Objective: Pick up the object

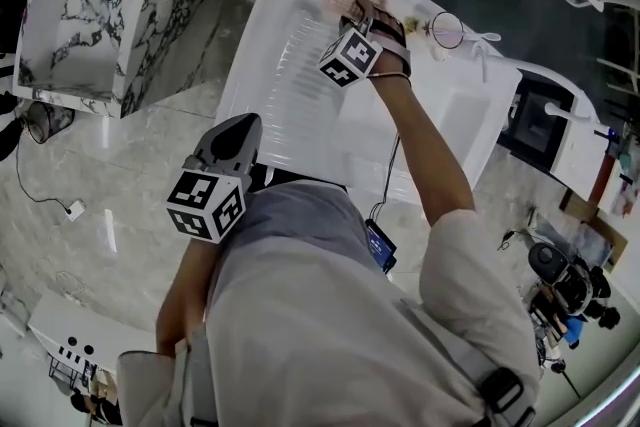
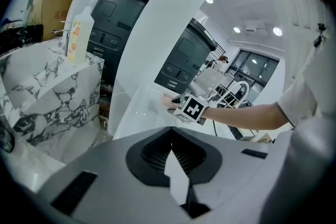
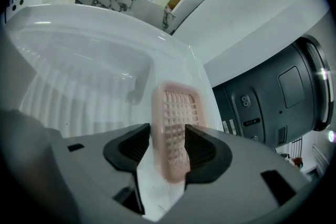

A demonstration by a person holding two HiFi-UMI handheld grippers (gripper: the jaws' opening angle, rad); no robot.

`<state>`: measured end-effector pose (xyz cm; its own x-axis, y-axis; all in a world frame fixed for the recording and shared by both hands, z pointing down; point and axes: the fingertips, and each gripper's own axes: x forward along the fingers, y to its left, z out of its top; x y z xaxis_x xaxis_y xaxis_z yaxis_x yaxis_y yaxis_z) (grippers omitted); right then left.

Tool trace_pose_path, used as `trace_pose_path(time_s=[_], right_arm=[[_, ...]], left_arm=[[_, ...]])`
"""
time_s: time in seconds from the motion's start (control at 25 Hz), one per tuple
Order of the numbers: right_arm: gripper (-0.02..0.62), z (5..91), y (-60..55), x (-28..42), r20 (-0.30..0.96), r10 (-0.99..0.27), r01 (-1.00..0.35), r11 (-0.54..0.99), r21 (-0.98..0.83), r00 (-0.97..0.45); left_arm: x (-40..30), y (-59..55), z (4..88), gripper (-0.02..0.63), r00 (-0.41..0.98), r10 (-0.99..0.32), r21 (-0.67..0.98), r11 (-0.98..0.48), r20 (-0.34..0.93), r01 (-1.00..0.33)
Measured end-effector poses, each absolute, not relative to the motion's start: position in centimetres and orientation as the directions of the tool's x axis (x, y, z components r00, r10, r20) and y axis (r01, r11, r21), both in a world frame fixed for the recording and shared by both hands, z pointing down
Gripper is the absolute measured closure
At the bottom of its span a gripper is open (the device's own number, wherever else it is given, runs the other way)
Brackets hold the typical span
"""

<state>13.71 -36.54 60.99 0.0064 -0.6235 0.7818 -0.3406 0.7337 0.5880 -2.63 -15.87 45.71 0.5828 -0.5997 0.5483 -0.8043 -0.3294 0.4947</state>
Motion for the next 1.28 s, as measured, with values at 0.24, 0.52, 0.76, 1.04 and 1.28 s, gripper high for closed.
trace_pose_path(time_s=[0.24, 0.52, 0.76, 1.04, 1.28], right_arm=[[0.414, 60.7, -36.1, 13.6, 0.765, -0.644, -0.322, 0.72, 0.615, 0.02], [0.422, 60.6, -35.6, 13.5, 0.764, -0.645, -0.319, 0.719, 0.617, 0.023], [0.43, 60.4, -35.4, 13.4, 0.764, -0.645, -0.321, 0.718, 0.617, 0.025], [0.439, 60.1, -34.8, 13.5, 0.77, -0.638, -0.325, 0.723, 0.61, 0.027], [0.463, 59.6, -34.3, 13.4, 0.773, -0.633, -0.337, 0.722, 0.604, 0.029]], left_arm=[[-3.0, -15.7, 45.6, 0.603, 0.581, -0.605, 0.495, -0.328, 0.544, -0.804], [-3.2, -15.4, 45.7, 0.603, 0.583, -0.604, 0.501, -0.325, 0.543, -0.802], [-3.5, -15.4, 45.6, 0.603, 0.583, -0.608, 0.501, -0.325, 0.539, -0.802], [-3.7, -15.4, 45.4, 0.603, 0.586, -0.613, 0.504, -0.328, 0.531, -0.799], [-3.9, -15.3, 45.1, 0.603, 0.592, -0.619, 0.509, -0.334, 0.516, -0.793]])
